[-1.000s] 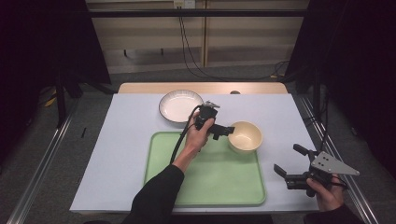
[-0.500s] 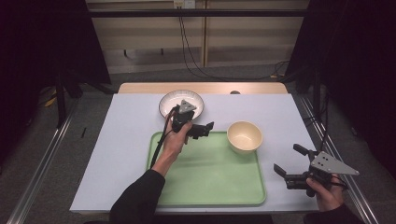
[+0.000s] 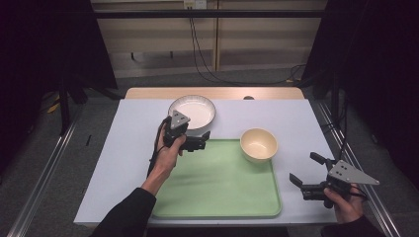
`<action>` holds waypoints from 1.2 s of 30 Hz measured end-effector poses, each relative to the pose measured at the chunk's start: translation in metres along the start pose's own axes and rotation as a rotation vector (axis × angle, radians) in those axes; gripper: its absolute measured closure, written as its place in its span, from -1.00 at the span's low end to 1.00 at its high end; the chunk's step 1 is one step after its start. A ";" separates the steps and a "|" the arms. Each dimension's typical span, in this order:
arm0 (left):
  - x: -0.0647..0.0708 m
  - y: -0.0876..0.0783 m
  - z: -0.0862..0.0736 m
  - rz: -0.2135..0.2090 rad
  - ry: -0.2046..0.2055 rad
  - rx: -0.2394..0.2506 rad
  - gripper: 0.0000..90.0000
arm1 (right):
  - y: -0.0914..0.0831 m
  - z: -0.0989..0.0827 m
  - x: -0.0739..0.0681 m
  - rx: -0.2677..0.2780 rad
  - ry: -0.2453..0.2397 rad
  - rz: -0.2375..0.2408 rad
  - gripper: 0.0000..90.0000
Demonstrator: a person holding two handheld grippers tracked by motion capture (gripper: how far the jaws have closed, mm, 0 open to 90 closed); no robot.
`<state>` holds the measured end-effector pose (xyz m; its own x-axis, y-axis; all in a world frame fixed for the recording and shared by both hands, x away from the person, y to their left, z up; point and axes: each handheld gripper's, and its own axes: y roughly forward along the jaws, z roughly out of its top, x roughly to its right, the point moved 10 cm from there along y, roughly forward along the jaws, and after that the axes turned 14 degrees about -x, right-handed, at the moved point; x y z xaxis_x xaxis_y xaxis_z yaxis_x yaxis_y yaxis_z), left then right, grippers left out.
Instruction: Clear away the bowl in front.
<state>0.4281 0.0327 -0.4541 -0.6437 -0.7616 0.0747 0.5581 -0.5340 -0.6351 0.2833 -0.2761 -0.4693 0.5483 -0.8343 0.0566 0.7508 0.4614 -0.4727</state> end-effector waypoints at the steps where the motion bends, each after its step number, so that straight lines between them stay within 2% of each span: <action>1: -0.001 -0.003 -0.002 0.008 -0.012 -0.009 -0.97 | -0.001 0.000 0.000 -0.002 0.003 0.000 -1.00; 3: -0.005 -0.009 -0.008 0.042 -0.007 -0.016 -0.96 | 0.000 0.000 0.001 0.001 -0.001 -0.003 -1.00; 5: -0.007 -0.016 -0.014 0.054 0.012 -0.013 -0.97 | 0.000 0.000 0.000 -0.001 -0.002 0.000 -1.00; 6: -0.010 -0.020 -0.017 0.052 0.008 -0.006 -0.97 | 0.000 0.000 0.000 0.000 -0.002 0.001 -1.00; 7: -0.010 -0.022 -0.018 0.046 -0.014 0.009 -0.96 | 0.000 0.000 0.000 -0.002 -0.004 0.006 -1.00; 10: -0.015 -0.032 -0.028 0.043 -0.019 0.005 -0.96 | 0.000 0.000 0.000 0.001 -0.002 0.002 -1.00; 12: -0.017 -0.039 -0.032 0.030 -0.056 0.019 -0.96 | 0.000 0.000 -0.001 -0.003 -0.001 0.003 -1.00; 16: -0.025 -0.054 -0.042 0.076 -0.050 0.024 -0.96 | 0.000 0.000 -0.001 -0.004 0.006 0.002 -1.00; 18: -0.028 -0.062 -0.046 0.079 -0.064 0.046 -0.96 | 0.000 0.000 0.000 -0.002 0.006 -0.002 -1.00; 19: -0.030 -0.066 -0.049 0.088 -0.055 0.047 -0.96 | 0.000 0.000 0.000 -0.003 0.008 -0.004 -1.00; 20: -0.031 -0.070 -0.050 0.080 -0.072 0.070 -0.94 | 0.001 0.000 -0.001 -0.003 0.009 0.000 -1.00; 22: -0.034 -0.077 -0.055 0.104 -0.064 0.080 -0.94 | 0.000 0.000 -0.001 -0.005 0.009 0.001 -1.00; 23: -0.034 -0.079 -0.058 0.094 -0.063 0.086 -0.94 | 0.000 0.000 -0.001 -0.004 0.007 0.000 -1.00; 26: -0.037 -0.086 -0.069 0.119 -0.069 0.093 -0.95 | 0.000 0.000 0.000 -0.005 0.006 -0.002 -1.00; 28: -0.039 -0.093 -0.077 0.151 -0.069 0.092 -0.96 | 0.001 -0.001 0.001 -0.007 -0.002 -0.007 -1.00; 31: -0.042 -0.101 -0.086 0.163 -0.073 0.086 -0.97 | 0.002 -0.001 -0.001 -0.011 -0.005 0.000 -1.00; 33: -0.046 -0.107 -0.095 0.210 -0.093 0.082 -0.96 | 0.002 -0.001 0.001 -0.008 -0.002 -0.007 -1.00; 34: -0.045 -0.110 -0.102 0.203 -0.095 0.075 -0.96 | 0.002 -0.001 0.000 -0.012 -0.004 -0.002 -1.00; 36: -0.047 -0.118 -0.111 0.219 -0.105 0.067 -0.96 | 0.002 -0.001 0.000 -0.014 -0.004 -0.007 -1.00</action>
<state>0.3345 0.1723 -0.4684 -0.4475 -0.8940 0.0230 0.7138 -0.3725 -0.5931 0.2848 -0.2757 -0.4716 0.5448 -0.8362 0.0631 0.7493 0.4516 -0.4845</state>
